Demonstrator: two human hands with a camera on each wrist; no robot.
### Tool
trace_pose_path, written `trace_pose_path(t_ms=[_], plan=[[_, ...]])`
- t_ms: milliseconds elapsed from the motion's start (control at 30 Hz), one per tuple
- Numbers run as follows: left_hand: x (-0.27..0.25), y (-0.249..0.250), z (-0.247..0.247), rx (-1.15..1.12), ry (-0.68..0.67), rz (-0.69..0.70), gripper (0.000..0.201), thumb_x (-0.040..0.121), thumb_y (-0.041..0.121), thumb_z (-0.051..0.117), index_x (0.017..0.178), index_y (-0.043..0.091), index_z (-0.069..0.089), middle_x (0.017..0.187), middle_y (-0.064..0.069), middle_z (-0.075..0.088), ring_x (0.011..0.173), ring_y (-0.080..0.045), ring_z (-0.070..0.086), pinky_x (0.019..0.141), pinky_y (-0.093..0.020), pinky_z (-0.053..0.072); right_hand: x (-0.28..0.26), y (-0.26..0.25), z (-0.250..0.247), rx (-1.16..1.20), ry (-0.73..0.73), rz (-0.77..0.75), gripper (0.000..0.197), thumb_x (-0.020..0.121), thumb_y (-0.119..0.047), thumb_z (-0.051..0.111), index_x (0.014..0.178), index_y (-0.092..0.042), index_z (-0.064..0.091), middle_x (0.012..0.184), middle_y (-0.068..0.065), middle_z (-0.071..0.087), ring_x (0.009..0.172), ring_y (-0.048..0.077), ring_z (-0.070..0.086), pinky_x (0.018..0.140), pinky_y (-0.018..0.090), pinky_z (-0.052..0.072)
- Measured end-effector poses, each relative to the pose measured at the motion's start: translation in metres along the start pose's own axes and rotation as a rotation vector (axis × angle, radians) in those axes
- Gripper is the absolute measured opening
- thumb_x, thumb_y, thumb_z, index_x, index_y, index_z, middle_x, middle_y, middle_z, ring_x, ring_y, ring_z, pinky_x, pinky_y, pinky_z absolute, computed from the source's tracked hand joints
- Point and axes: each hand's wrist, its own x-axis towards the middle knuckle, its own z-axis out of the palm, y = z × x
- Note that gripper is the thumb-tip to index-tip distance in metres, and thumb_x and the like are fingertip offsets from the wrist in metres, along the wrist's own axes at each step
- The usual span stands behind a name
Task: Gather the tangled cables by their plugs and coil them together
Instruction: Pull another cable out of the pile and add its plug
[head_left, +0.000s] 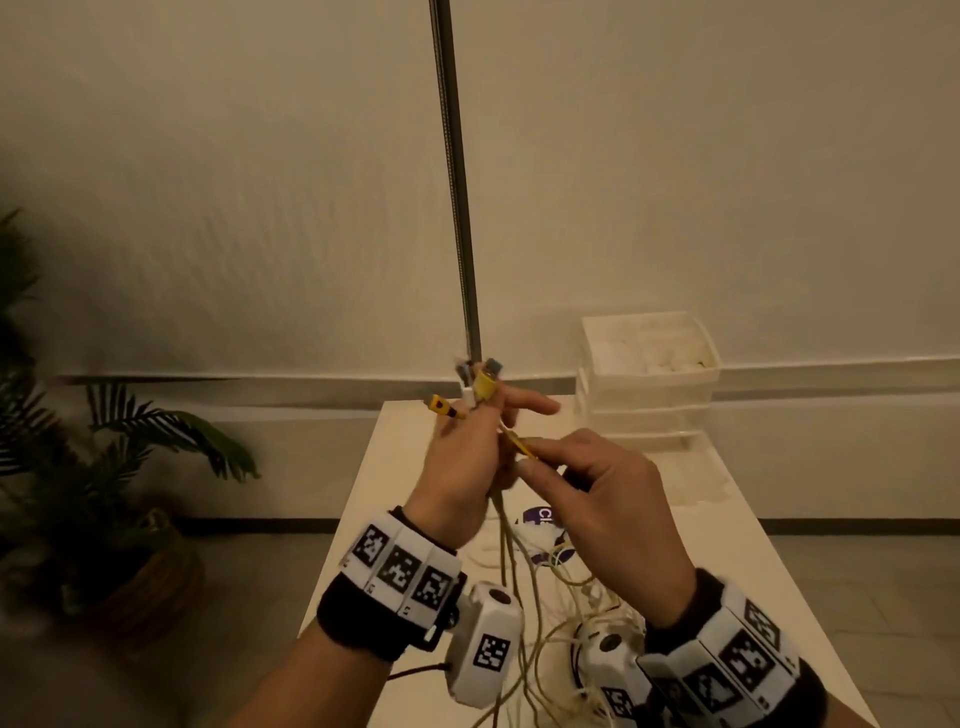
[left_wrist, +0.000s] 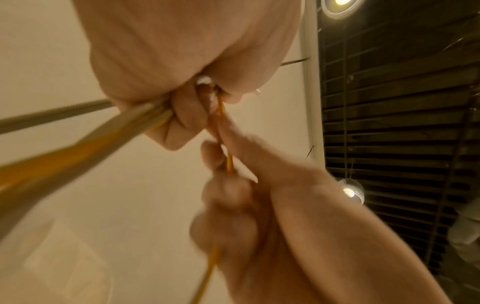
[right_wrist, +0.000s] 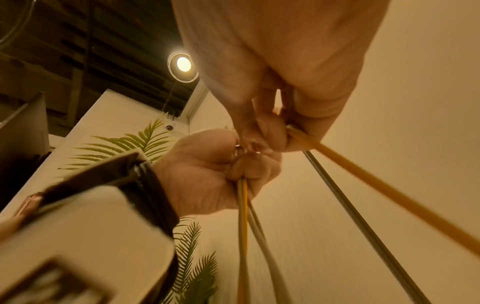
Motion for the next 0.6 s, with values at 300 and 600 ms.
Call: trace_pose_path(t_ms=[300,600], plan=[[-0.016,0.066,-0.064,-0.307,-0.022,0.183,0.053,0.091,0.061,0.035,0.061,0.017,0.029,0.053,0.003,0.024,0.040,-0.010,0.022,0.036,-0.019,0.022,-0.031,0.070,-0.037,0.131,-0.438,0.373,0.022,0.091,-0.014,0.063,0.072,-0.017,0.075,0.053,-0.002,0.054,0.050,0.011,0.047,0.054,0.027,0.039],[-0.038,0.002,-0.008,0.573,-0.280,0.166,0.020,0.089,0.035,0.067,0.098,0.017,0.069,0.071,0.009,0.065,0.054,0.002,0.055,0.051,-0.015,0.040,-0.019,0.058,-0.042,0.315,-0.333,0.353,0.030,0.098,-0.018,0.050,0.074,-0.002,0.058,0.057,-0.001,0.044,0.052,0.012,0.037,0.056,0.029,0.034]])
